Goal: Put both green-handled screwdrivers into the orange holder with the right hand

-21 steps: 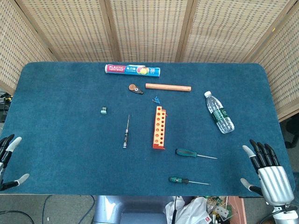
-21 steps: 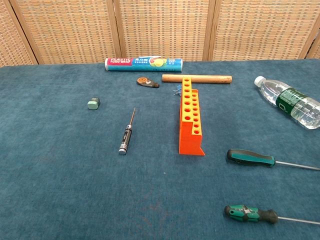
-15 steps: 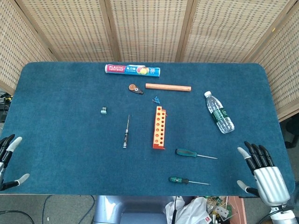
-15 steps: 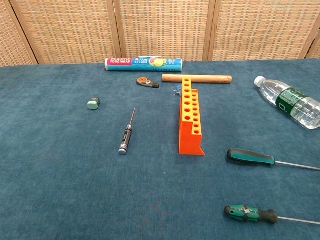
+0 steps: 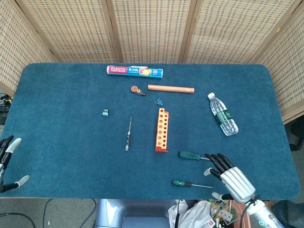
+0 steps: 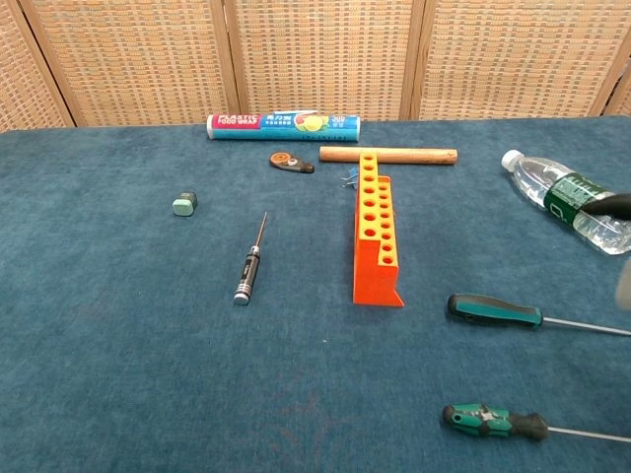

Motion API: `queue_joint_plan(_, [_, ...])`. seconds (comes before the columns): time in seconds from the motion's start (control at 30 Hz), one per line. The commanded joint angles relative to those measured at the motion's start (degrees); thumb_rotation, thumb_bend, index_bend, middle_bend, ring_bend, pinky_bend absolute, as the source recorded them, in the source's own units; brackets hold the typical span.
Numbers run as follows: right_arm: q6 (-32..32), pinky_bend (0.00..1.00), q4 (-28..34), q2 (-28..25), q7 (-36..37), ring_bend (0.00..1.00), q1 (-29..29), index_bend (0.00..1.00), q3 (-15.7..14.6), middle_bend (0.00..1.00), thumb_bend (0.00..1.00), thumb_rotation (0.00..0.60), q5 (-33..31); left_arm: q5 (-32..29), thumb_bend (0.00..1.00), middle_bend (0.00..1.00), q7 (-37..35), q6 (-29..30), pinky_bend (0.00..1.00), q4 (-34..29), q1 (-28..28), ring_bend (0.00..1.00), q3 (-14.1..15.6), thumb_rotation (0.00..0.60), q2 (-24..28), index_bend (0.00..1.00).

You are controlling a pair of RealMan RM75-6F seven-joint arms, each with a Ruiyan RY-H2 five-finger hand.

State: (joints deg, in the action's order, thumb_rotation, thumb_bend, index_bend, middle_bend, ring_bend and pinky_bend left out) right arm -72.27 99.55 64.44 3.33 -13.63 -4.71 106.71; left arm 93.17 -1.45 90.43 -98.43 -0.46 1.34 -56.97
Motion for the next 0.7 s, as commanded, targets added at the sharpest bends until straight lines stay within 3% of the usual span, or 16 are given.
queue_joint_plan(0.03, [4.45, 0.0, 0.05, 3.1, -0.01, 0.0, -3.06, 0.42, 0.71, 0.0, 0.12, 0.6, -0.93, -0.45, 0.0, 0.0, 0.55, -0.62, 0.0, -0.16, -0.31, 0.0, -0.15, 0.6, -0.16, 0.0])
queue_joint_plan(0.17, [9.22, 0.0, 1.44, 6.35, -2.67, 0.0, -4.73, 0.43, 0.96, 0.0, 0.18, 0.6, -3.52, -1.23, 0.0, 0.0, 1.09, -1.23, 0.0, -0.36, -0.57, 0.0, -0.42, 0.6, -0.28, 0.0])
queue_joint_plan(0.37, [14.76, 0.0, 2.89, 10.69, -10.96, 0.0, -5.75, 0.43, 2.15, 0.0, 0.2, 0.6, -10.17, -1.51, 0.0, 0.0, 1.09, -1.71, 0.0, -0.36, -0.76, 0.0, -0.45, 0.6, -0.3, 0.0])
queue_joint_plan(0.7, [18.78, 0.0, 3.9, 15.48, -21.26, 0.0, -7.55, 0.43, 4.93, 0.0, 0.23, 0.6, -19.85, -1.52, 0.0, 0.0, 1.42, -1.94, 0.0, -0.3, -0.87, 0.0, -0.41, 0.6, -0.44, 0.0])
